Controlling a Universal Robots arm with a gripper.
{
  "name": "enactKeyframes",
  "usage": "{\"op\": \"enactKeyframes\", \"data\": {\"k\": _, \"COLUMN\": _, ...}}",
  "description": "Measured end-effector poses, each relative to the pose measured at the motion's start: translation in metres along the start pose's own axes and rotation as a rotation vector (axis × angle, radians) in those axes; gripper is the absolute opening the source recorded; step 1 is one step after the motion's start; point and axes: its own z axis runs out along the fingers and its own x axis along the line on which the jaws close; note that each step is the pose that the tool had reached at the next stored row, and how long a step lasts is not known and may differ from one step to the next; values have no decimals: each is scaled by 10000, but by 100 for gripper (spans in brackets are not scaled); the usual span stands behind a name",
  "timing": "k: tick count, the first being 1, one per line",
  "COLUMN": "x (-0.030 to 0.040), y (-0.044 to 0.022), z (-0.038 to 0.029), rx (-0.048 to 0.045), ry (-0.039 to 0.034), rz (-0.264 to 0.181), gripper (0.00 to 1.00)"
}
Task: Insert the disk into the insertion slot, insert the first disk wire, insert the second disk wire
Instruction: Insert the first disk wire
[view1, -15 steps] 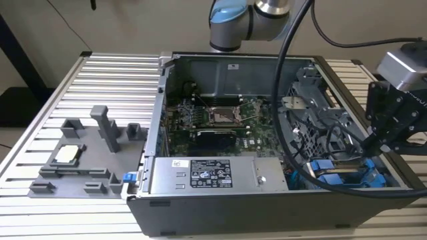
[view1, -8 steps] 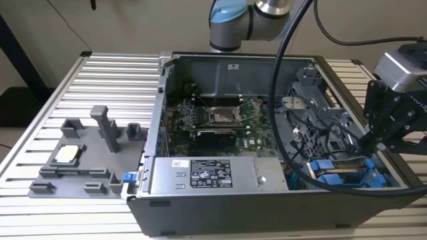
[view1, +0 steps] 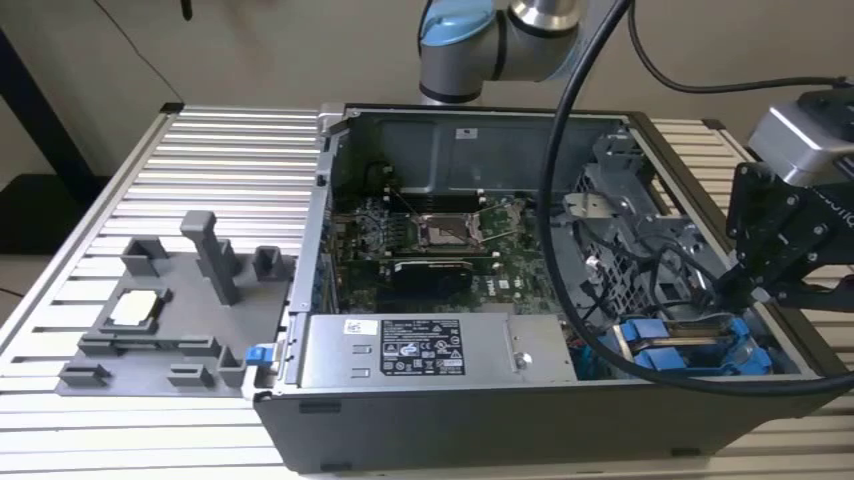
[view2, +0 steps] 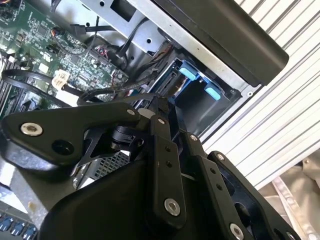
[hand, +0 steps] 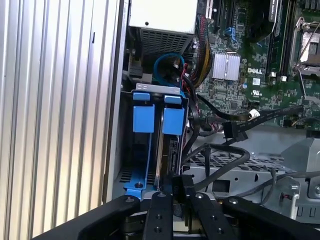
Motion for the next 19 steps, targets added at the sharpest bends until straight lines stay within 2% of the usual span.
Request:
{"op": "enactKeyframes", "data": {"k": 5, "x": 2, "y": -12, "z": 10, "rx": -6, "ry": -14, "rz": -1, "gripper": 19}}
{"op": "enactKeyframes", "data": {"k": 10, "x": 8, "y": -41, "z": 55, "rx": 2, "ry": -154, "rz": 66, "gripper": 19}}
{"op": "enactKeyframes", "data": {"k": 12, "x": 10, "y": -47, "z": 68, "rx": 12, "ry": -240, "rz": 98, "gripper": 19}}
{"op": "enactKeyframes", "data": {"k": 13, "x": 11, "y": -47, "z": 71, "rx": -9, "ry": -299, "rz": 105, "gripper": 19}}
{"op": "enactKeyframes", "data": {"k": 15, "x": 13, "y": -50, "z": 75, "rx": -184, "ry": -346, "rz": 121, "gripper": 19}}
{"op": "enactKeyframes", "data": {"k": 16, "x": 14, "y": -53, "z": 80, "rx": -241, "ry": -364, "rz": 127, "gripper": 19}}
{"op": "enactKeyframes", "data": {"k": 17, "x": 16, "y": -58, "z": 87, "rx": -274, "ry": -378, "rz": 132, "gripper": 19}}
{"op": "enactKeyframes", "data": {"k": 19, "x": 22, "y": -68, "z": 109, "rx": -281, "ry": -412, "rz": 152, "gripper": 19}}
